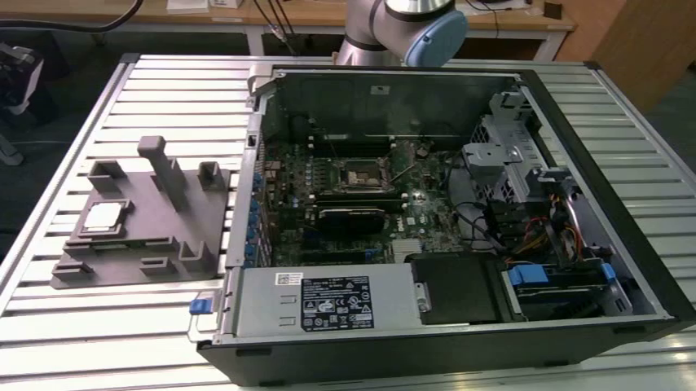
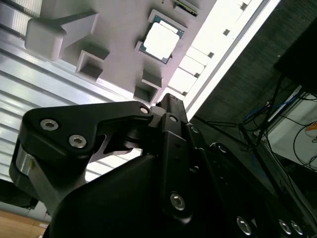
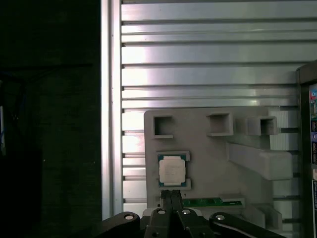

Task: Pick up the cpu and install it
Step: 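Pick up the cpu and move it towards the insertion slot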

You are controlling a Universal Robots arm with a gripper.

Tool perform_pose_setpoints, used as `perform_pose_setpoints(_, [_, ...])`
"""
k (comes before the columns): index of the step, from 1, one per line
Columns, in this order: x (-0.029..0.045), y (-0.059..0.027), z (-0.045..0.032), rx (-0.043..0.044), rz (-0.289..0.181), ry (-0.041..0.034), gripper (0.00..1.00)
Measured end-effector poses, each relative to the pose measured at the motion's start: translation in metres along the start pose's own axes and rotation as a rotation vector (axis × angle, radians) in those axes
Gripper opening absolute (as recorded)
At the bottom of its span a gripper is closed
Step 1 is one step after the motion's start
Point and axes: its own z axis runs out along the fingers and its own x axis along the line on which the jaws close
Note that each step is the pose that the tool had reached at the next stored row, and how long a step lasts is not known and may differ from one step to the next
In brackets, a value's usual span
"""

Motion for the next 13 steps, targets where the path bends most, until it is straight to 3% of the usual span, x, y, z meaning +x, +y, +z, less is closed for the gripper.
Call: perform_pose_setpoints(13, [-0.0004,-0.0010,0.0084,0.0001,-0.005,0.0001,0.11])
